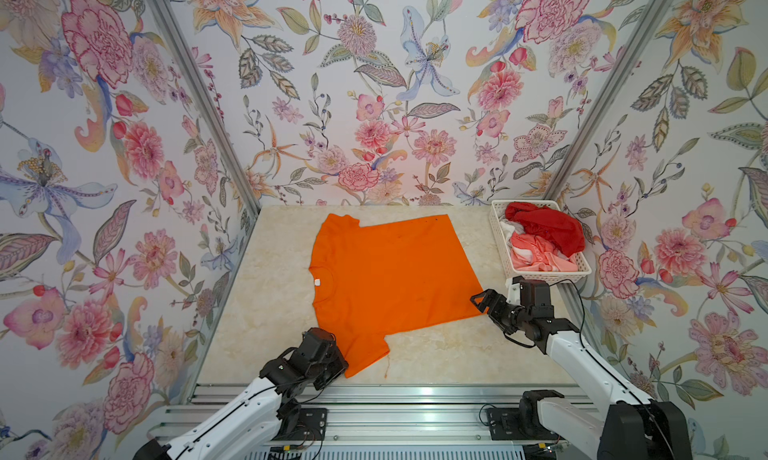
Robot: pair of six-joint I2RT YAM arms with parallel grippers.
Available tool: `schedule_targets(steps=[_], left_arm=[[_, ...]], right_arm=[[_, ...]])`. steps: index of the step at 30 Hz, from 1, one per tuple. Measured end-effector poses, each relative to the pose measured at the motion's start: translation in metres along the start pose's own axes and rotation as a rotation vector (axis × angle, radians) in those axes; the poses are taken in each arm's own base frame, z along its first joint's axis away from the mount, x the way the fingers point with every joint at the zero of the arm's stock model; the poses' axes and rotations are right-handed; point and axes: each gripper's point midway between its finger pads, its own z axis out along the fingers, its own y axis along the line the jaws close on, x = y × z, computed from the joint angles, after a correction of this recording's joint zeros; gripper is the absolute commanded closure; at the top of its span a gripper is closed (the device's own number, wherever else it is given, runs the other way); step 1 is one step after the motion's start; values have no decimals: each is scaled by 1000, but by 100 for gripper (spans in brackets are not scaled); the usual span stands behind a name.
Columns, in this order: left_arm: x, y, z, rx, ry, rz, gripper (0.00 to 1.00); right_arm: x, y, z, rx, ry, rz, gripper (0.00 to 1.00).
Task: Fold and stack t-shirts
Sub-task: Fold the T-shirt.
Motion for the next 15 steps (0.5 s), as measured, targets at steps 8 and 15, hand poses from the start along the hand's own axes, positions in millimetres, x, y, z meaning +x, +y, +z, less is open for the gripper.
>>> schedule_targets(steps=[8, 15], left_arm=[[-5, 0, 0, -61, -6, 27, 100], [-10, 4, -3, -115, -24, 59, 100]], right_arm=[[14, -46, 18, 88, 52, 175, 14], [-1, -45, 31, 47, 17, 199, 28]])
